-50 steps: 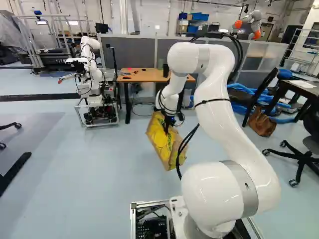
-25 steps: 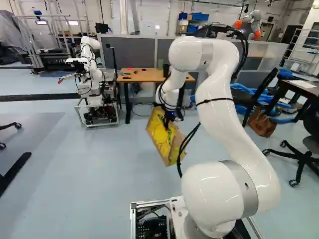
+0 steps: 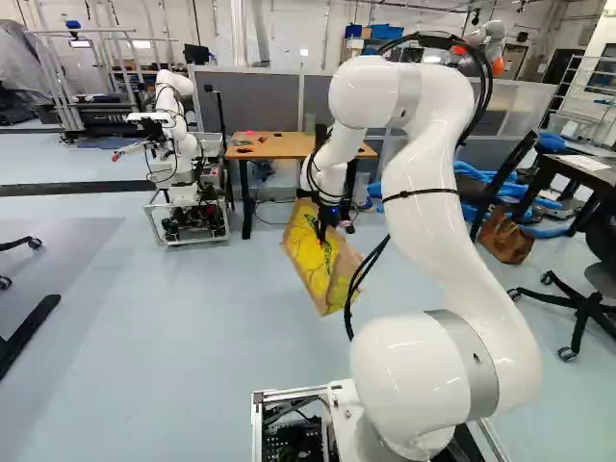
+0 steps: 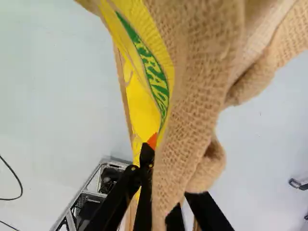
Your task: Pick up the bag on the ground and place it on the table
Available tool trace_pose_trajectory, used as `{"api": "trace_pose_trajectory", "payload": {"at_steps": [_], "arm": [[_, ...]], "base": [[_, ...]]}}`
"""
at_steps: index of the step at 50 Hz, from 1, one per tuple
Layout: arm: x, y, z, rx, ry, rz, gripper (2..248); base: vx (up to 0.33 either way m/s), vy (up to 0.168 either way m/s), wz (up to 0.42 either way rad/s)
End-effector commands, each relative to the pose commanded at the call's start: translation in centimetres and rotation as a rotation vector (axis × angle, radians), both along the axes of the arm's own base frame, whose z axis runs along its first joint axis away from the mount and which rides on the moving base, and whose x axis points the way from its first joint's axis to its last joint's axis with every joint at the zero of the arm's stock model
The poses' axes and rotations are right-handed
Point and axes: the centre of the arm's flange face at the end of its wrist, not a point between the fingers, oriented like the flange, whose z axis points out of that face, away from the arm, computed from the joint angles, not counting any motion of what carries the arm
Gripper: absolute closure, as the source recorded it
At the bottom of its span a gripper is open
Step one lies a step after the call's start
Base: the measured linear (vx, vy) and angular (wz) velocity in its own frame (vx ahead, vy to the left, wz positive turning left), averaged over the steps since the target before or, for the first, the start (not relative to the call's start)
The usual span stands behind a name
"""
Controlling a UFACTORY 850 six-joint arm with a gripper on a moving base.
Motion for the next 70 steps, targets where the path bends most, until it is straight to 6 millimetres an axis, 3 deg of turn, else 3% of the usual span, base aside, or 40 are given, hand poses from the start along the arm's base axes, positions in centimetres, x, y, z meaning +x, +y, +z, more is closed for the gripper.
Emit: {"api": "trace_pose_trajectory", "payload": {"at_steps": [70], "arm": [[-1.5,0.0,10.5,0.003,-0.035,0.002,229]], "base": [[0.0,0.0,0.0]]}}
